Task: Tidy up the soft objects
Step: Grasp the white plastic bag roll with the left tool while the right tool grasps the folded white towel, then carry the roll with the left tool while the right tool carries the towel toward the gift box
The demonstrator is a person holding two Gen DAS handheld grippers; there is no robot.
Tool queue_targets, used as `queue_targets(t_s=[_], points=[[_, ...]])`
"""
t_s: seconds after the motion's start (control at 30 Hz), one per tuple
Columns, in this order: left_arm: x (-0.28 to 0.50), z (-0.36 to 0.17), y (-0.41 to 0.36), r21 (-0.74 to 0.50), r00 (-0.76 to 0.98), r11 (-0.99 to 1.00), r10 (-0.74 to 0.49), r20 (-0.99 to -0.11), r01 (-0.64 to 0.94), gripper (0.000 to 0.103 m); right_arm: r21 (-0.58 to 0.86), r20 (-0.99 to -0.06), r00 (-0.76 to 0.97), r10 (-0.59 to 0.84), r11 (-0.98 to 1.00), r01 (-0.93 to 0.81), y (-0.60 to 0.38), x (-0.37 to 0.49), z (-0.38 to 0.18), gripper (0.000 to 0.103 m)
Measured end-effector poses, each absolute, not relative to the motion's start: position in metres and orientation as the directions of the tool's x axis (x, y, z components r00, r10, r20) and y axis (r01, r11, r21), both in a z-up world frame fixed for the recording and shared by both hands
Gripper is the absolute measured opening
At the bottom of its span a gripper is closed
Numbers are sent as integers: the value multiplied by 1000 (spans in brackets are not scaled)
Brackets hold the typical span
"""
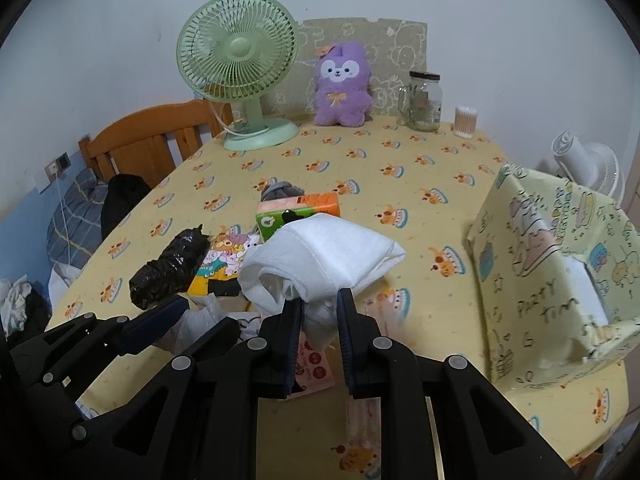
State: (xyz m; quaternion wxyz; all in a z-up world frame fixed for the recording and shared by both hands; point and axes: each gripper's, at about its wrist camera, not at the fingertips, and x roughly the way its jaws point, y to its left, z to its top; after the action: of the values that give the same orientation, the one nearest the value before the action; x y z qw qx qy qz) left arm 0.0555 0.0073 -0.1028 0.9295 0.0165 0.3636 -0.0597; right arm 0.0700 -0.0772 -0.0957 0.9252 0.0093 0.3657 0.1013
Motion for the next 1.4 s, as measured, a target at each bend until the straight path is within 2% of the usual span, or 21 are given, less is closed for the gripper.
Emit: queue_targets(t_s=[0.83, 1.4], points=[[32, -25, -12, 14, 816, 993, -90, -570, 120, 35, 93, -590, 783, 198, 980, -178, -104, 45, -20, 21], [37, -9, -55, 3, 829, 984, -151, -538, 181, 35, 79, -560, 818, 131, 991, -105, -150, 42, 0, 21]])
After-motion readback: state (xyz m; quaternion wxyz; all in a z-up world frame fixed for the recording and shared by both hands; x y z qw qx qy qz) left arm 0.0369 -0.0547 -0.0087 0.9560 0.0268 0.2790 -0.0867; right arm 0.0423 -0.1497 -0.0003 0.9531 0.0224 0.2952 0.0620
